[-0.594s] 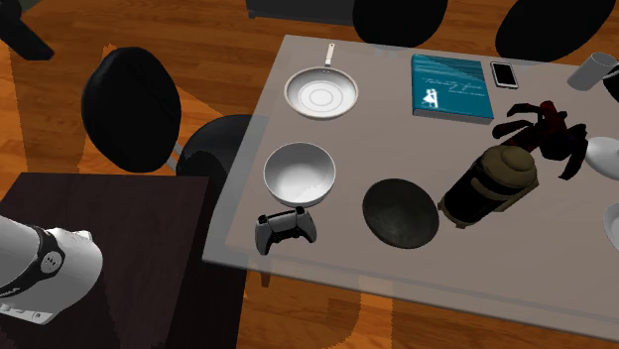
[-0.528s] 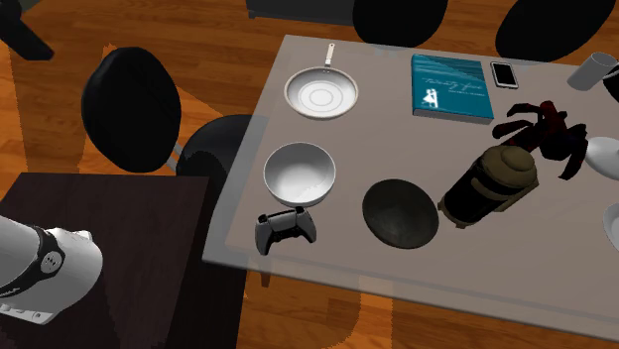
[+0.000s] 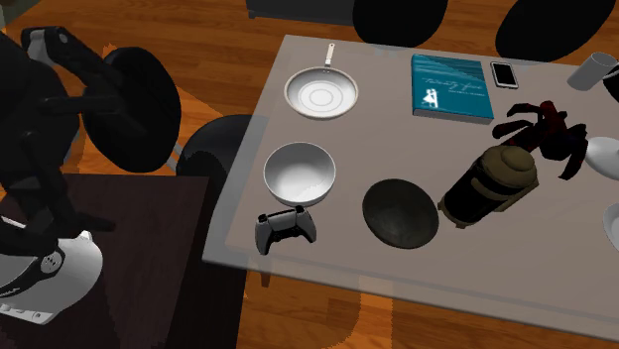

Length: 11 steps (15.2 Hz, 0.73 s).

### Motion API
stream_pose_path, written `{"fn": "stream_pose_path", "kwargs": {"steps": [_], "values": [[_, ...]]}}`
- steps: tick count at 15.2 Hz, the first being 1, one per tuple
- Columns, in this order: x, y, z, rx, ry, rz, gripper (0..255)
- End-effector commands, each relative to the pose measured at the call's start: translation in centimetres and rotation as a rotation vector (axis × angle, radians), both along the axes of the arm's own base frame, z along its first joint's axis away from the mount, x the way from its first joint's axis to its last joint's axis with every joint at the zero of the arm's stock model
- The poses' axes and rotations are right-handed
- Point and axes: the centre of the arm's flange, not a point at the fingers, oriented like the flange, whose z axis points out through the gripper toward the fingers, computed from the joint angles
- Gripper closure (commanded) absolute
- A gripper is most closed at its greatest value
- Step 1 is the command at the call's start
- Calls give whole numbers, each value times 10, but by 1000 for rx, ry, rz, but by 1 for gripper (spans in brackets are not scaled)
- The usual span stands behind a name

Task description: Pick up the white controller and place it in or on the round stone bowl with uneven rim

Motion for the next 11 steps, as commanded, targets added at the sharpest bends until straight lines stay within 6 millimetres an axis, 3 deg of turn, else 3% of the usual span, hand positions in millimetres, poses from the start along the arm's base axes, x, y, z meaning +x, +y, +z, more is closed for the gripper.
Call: {"fn": "stream_pose_path", "kwargs": {"steps": [1,11], "values": [[7,-3,-26,24,-7,14,0],[48,-6,-155,146,-28,84,0]]}}
